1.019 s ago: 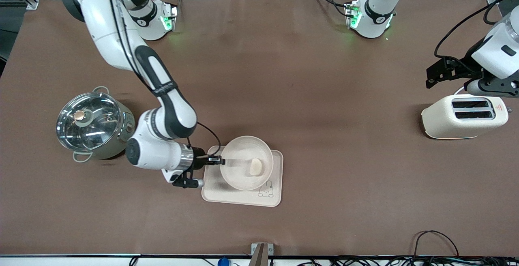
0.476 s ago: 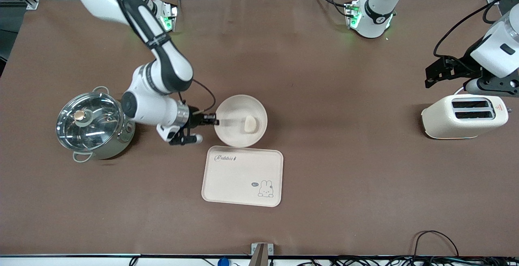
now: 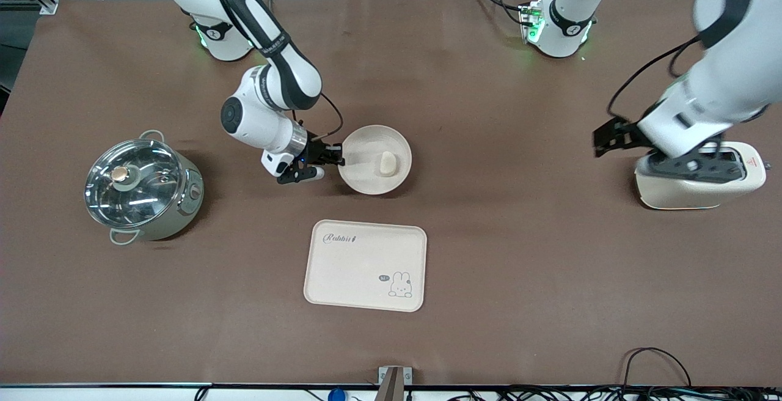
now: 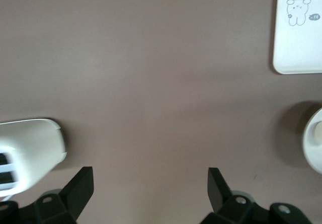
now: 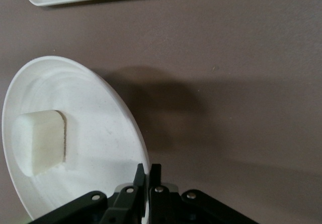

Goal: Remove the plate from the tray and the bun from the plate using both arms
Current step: 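Lower the plate onto the table while the left gripper reaches the bun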

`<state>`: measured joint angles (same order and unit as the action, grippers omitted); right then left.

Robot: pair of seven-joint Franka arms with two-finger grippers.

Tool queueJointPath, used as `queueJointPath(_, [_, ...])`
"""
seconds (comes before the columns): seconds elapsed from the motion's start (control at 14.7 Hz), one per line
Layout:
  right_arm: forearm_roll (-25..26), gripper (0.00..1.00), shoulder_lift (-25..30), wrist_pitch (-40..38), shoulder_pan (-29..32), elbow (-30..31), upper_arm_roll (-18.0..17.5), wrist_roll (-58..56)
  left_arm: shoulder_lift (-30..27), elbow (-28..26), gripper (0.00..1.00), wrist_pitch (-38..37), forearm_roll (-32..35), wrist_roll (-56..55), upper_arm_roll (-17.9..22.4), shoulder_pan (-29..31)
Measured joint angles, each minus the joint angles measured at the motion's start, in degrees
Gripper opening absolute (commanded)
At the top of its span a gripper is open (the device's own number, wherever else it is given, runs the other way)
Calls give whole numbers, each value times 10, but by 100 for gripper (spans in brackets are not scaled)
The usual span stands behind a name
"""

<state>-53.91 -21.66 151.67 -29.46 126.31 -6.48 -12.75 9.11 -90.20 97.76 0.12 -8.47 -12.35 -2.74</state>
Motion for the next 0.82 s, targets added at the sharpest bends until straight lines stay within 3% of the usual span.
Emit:
queueJointPath(0.34, [-10, 5, -30, 21, -7, -1, 4, -23, 80, -15, 100, 89, 0, -176, -5, -90])
queueJointPath(0.41, [-11, 21, -35, 27, -6, -1, 6, -26, 95, -14, 100, 101, 0, -212, -5, -103])
queueJointPath(0.54, [-11, 84, -45, 41, -5, -3, 6, -27, 124, -4, 100, 115, 0, -273, -5, -121])
queueJointPath(0.68, [-16, 99, -48, 41, -5, -10, 6, -27, 152, 10, 100, 134, 0, -328, -5, -140])
queueJointPath(0.82, [-44, 100, -45, 32, -6, -19, 6, -27, 173, 18, 100, 158, 0, -378, -6, -157])
